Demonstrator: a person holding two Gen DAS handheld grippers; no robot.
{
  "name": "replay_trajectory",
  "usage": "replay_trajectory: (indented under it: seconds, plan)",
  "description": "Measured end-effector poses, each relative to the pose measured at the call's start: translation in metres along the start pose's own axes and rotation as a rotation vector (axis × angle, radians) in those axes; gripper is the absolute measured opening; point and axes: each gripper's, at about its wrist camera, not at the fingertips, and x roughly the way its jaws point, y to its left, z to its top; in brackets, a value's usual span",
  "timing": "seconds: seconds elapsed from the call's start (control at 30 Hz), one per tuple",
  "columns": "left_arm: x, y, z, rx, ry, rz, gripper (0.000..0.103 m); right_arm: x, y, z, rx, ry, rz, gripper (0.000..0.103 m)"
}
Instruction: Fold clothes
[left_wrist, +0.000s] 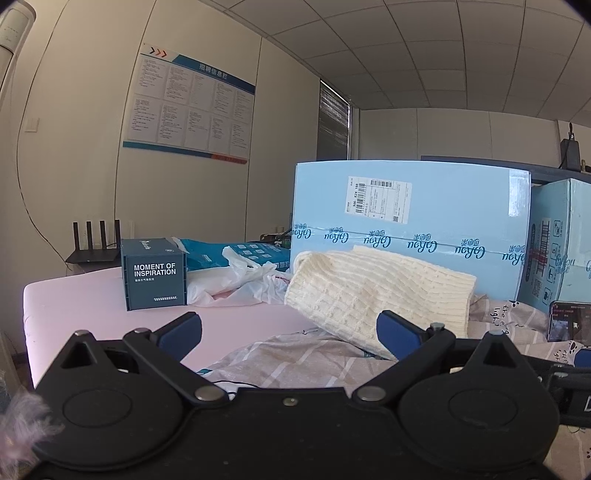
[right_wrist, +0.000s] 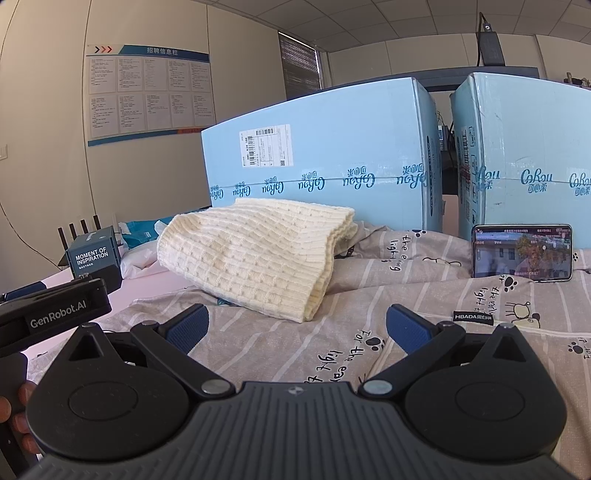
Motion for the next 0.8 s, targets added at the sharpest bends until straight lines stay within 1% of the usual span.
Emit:
replay_trajectory:
  seconds: [0.4,0.6,0.8]
  plan:
    - [0.0021,0.0016,-0.0009,-0.009,0.014,0.021,0.103,0.0006,-0.0005,0.0001,0.0,0.005,-0.002,0.103]
    - [0.0017,-0.0004,-0.0027,0.005,0.021,0.0,0.103,0.0007,-0.0004,0.0,-0.001,0.005,-0.001,0.103]
    - [0.0003,-0.0017,-0.0032,0.01,0.02,-0.004,0.103,0.0008,-0.0005,0.0001,-0.001,0.004,-0.001,0.103]
